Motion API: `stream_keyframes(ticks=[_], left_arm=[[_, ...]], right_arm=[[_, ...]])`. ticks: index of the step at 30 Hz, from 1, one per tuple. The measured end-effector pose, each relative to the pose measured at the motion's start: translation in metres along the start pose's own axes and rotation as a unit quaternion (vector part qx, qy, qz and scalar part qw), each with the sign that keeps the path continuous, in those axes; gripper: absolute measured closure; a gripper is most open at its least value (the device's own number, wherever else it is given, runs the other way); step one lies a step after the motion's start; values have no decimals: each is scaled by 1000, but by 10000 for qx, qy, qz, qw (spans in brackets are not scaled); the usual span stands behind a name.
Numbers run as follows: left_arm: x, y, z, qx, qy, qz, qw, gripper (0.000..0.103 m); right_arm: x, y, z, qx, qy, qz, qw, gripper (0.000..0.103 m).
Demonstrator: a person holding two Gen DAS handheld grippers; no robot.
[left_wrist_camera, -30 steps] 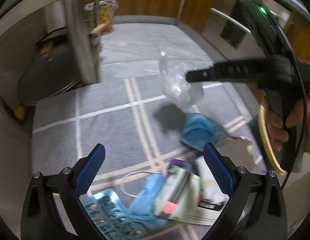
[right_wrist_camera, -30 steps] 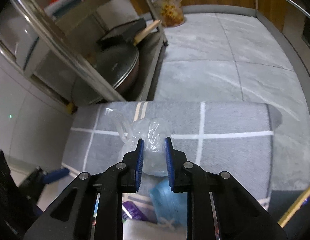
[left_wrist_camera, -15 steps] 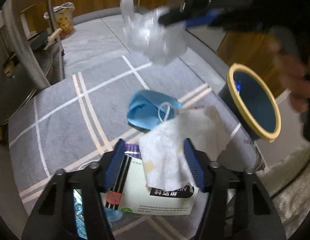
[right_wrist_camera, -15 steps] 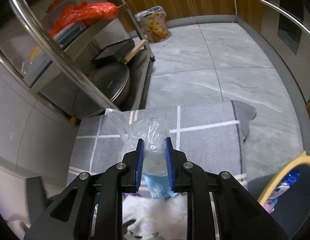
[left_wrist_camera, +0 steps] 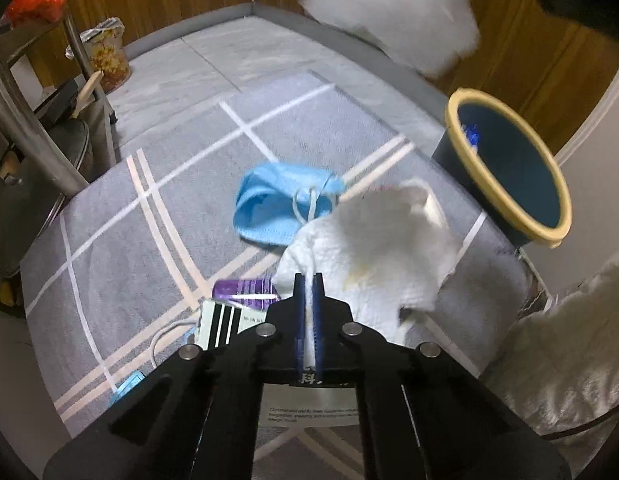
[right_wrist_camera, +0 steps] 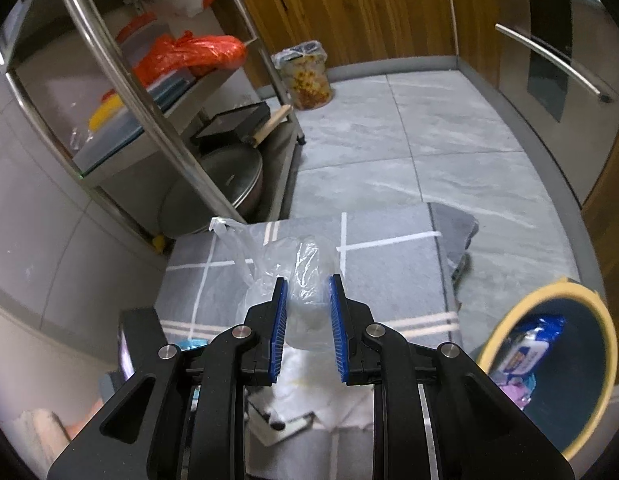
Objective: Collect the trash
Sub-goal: 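Lift and carry the clear bag and white tissue over the teal bin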
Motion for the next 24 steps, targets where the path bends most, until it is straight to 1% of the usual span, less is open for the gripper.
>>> stream_keyframes(ticks=[5, 9, 13, 17, 21, 24], left_arm=[[39, 6, -17, 334, -541, 97, 9979, 101], [84, 4, -31, 432, -1112, 99, 9928, 100], [112, 5, -33, 511, -1328, -48, 9898, 101], [138, 13, -31, 512, -1476, -441, 9867, 101], [164, 26, -34, 732, -1645, -598, 9818, 101], [177, 32, -36, 867, -1725, -642, 9791, 101]], right_arm=[[18, 3, 9, 71, -139, 63, 9999, 81], [18, 3, 9, 43, -157, 54, 9999, 81], [26, 0, 8, 29, -286, 131, 9995, 81], [38, -6, 5, -121, -456, 137, 9988, 81], [55, -5, 4, -151, -608, 83, 9980, 81], [70, -6, 3, -121, -735, 75, 9972, 81]])
Point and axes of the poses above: each gripper's, at about its wrist camera, not at the fingertips, and x roughly against the way its jaws point, y to its left, z to its underside, the point moved 5 cm from there along -x, roughly the way its jaws point, and after that the axes turned 13 degrees about -z, right-handed, at the moved point
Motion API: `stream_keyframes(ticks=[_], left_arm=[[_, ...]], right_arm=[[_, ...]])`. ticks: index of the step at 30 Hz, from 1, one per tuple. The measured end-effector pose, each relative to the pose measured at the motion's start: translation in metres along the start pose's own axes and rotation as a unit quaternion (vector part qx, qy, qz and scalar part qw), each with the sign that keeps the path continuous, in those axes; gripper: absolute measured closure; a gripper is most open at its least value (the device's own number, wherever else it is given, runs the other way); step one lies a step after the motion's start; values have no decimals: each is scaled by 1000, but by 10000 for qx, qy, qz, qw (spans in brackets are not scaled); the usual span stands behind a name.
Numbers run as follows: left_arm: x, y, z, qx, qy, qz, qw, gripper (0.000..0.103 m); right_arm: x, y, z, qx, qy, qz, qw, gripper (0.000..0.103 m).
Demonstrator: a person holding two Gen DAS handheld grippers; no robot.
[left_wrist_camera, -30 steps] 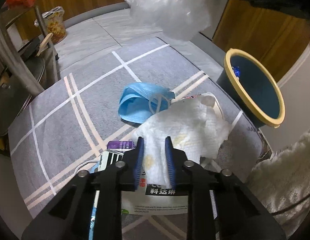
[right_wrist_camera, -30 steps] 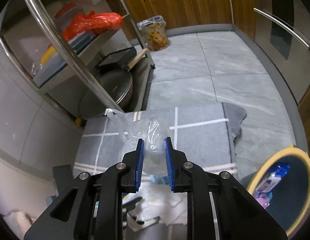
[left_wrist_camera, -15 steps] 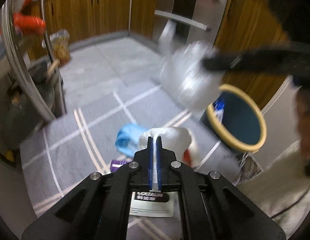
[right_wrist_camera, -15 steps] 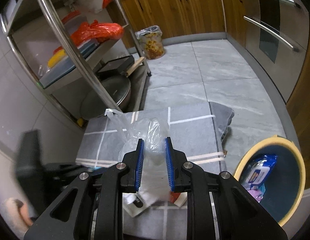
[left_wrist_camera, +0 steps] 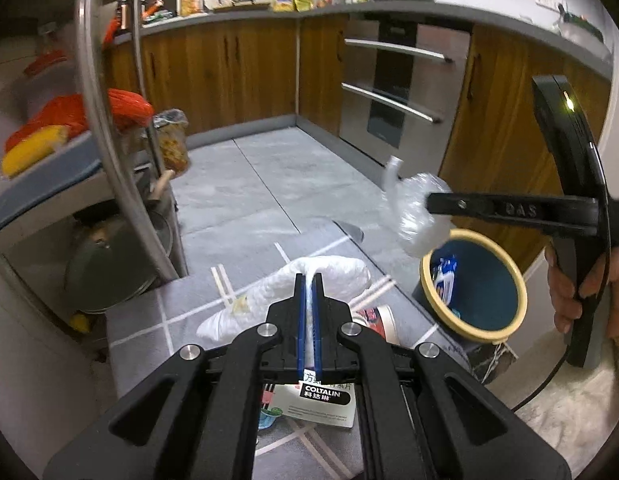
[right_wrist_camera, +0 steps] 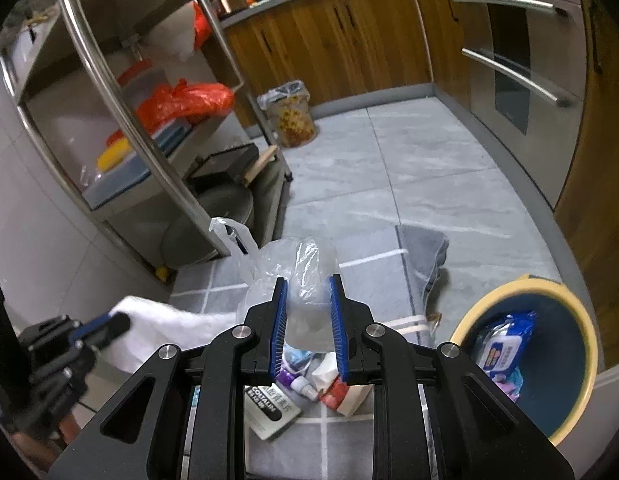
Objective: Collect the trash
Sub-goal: 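Lift and carry the clear bag and white tissue over the teal bin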
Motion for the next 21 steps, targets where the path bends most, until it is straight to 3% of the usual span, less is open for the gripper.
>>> stream_keyframes(ticks=[6, 11, 16, 21], left_arm=[[24, 2, -22, 263, -296, 47, 9992, 101], [35, -17, -35, 190, -452, 252, 9985, 101], [32, -51, -42, -45, -450, 474, 9979, 101], [13, -98, -45, -253, -225, 838, 9959, 101]], right_arm=[[31, -11, -5, 26, -197, 73, 9998, 81], [71, -40, -10, -62, -500, 287, 9983, 81], [109, -82, -11, -213, -761, 652, 9947, 81], [126, -123, 2, -395, -762, 972, 9916, 81]])
Point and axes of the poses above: each gripper's, at about its wrist camera, not at the fingertips, and x roughly against the way its jaws point, y to its left, z to its underside, the point moved 5 cm from there along -x, roughly the way its jaws point, and after that the axes turned 13 degrees about -z, right-handed, at the moved point
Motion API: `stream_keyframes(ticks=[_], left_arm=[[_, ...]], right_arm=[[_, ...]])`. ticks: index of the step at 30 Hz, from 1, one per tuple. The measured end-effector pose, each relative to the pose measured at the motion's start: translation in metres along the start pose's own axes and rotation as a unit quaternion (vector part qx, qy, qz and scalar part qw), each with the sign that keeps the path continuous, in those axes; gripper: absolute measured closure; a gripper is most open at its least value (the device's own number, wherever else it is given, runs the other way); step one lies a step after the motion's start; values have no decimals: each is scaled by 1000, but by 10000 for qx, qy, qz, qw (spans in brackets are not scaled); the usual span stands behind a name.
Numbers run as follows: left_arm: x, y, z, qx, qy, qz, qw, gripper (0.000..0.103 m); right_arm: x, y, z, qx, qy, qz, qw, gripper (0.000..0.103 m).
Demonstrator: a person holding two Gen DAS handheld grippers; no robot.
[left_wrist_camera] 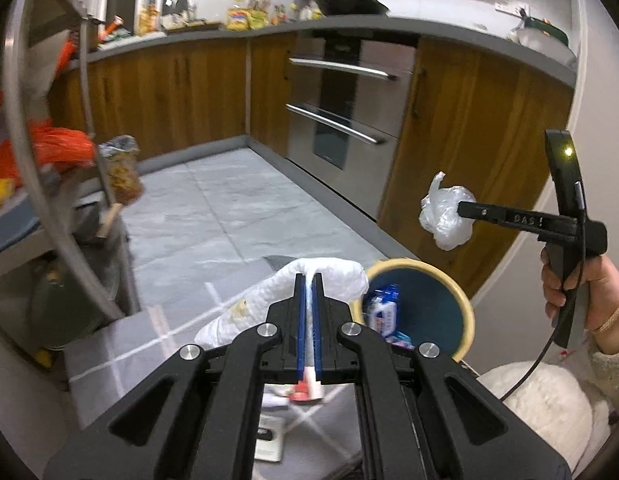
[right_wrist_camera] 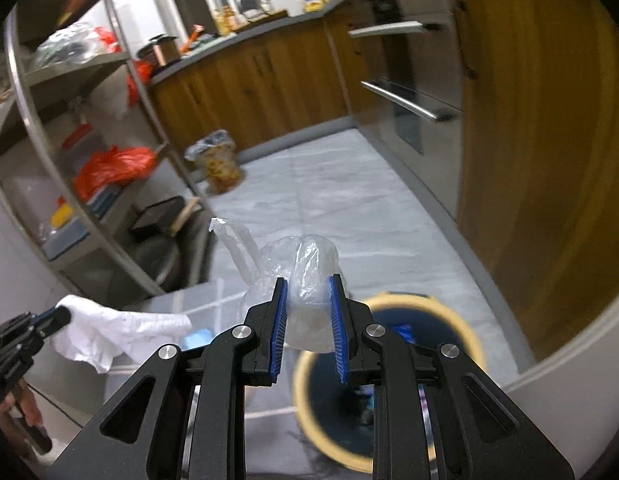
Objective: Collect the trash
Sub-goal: 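Lift and carry the clear bag and white tissue over the teal bin, then open both grippers to drop the bag and tissue into the bin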
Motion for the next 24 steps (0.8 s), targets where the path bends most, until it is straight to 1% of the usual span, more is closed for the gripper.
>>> stream_keyframes(ticks=[1, 5, 9, 13, 15, 19, 20, 21, 22, 23, 24], left_arm=[[-4, -6, -1, -38, 30, 43, 10000, 101], [-28, -52, -4, -410, 150, 271, 9987, 101], [-52, -89, -3, -647, 333, 497, 9961, 100], [-77, -115, 4, -774, 569, 638, 9933, 101], [-88, -126, 7, -871, 665, 667, 9917, 101], [-105, -142, 9, -986, 818, 701, 9893, 100], [-108, -144, 9, -999, 829, 685, 9892, 99], [-112, -144, 7, -1010, 849, 674, 9890, 98], [-113, -145, 7, -1005, 859, 674, 9889, 95], [-113, -146, 7, -988, 855, 668, 9892, 91], [-113, -147, 6, -967, 847, 667, 9895, 78]], right_arm=[[0, -10, 5, -78, 42, 57, 9999, 81], [-4, -47, 26, -419, 213, 161, 9988, 81], [-8, -72, 43, -567, 406, 248, 9973, 81], [-16, -97, 63, -736, 627, 436, 9944, 81], [-19, -108, 71, -906, 705, 438, 9924, 81], [-22, -118, 83, -1011, 820, 454, 9905, 79], [-23, -119, 84, -1036, 857, 427, 9900, 78], [-24, -119, 85, -1046, 881, 430, 9897, 75], [-24, -120, 85, -1045, 886, 462, 9895, 73], [-23, -120, 84, -1044, 874, 483, 9895, 68], [-22, -120, 84, -1052, 855, 498, 9895, 63]])
Point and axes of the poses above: each gripper's, at about its wrist camera, not at the fingertips, and x roughly against the way its jaws point, y to its left, z to its underside, the point moved 5 cm from there along -x, roughly the way its jaws point, and after that the axes turned 13 degrees about -z, right-handed, at the moved point
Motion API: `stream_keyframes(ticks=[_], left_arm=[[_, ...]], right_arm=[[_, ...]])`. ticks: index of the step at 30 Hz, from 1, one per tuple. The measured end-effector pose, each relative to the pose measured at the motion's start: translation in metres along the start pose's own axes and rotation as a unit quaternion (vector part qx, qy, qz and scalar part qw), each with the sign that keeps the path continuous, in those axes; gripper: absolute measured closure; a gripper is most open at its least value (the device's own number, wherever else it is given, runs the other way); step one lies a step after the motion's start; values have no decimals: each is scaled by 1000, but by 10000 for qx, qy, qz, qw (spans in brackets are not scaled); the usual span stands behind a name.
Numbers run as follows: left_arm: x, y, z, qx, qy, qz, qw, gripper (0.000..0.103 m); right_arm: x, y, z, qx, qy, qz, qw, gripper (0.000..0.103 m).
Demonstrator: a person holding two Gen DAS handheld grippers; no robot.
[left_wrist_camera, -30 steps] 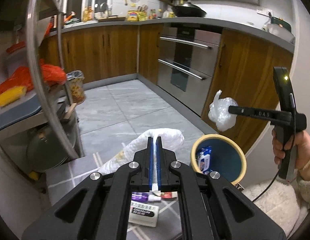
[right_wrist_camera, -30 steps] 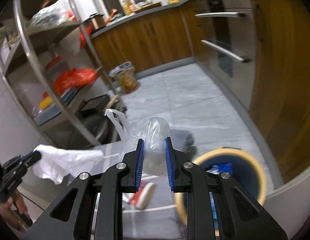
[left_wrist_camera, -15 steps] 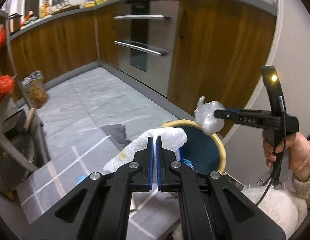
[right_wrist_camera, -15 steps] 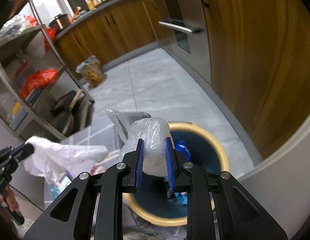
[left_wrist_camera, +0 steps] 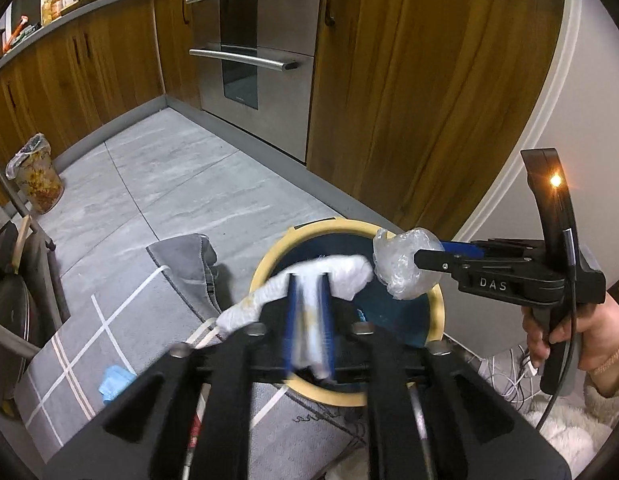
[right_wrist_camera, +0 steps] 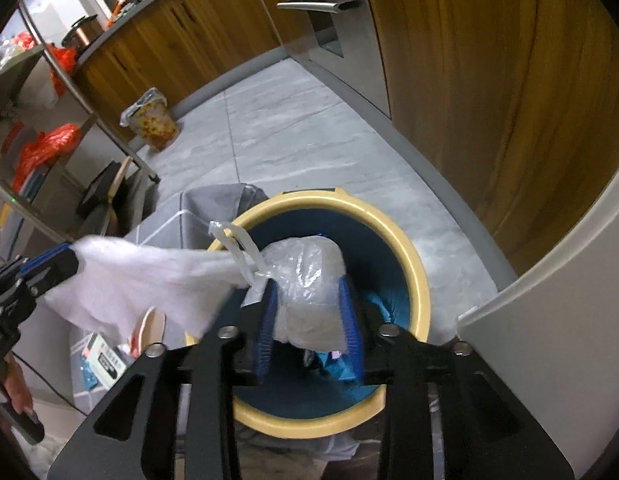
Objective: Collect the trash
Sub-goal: 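Open both grippers to drop the bag and tissue into the bin, then move both tools back over the remaining trash on the mat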
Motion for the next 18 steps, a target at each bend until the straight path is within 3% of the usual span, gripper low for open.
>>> stream_keyframes(ticks=[2, 7, 13, 18], left_arm=[[2, 4, 3, 71, -71, 10, 9999, 49], [4, 18, 11, 403, 44, 63, 9992, 44], [21, 45, 23, 567, -80, -186, 9982, 25], [36, 73, 33, 810, -129, -389, 9959, 13]], right_arm=[[1, 1, -3, 9, -45, -4, 10000, 61], [5, 5, -5, 7, -113, 15, 9999, 49], [10, 22, -12, 117, -213, -100, 9997, 23], [13, 45, -16, 95, -166, -261, 9995, 13]])
Point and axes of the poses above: each gripper's, at about its wrist camera, not at the fingertips, and x roughly against the way its jaws point, y to its left, z to its underside, the point moved 5 cm from there along -x, roughly the way its jaws point, and after that the axes turned 13 degrees about -z, right-handed, at the moved point
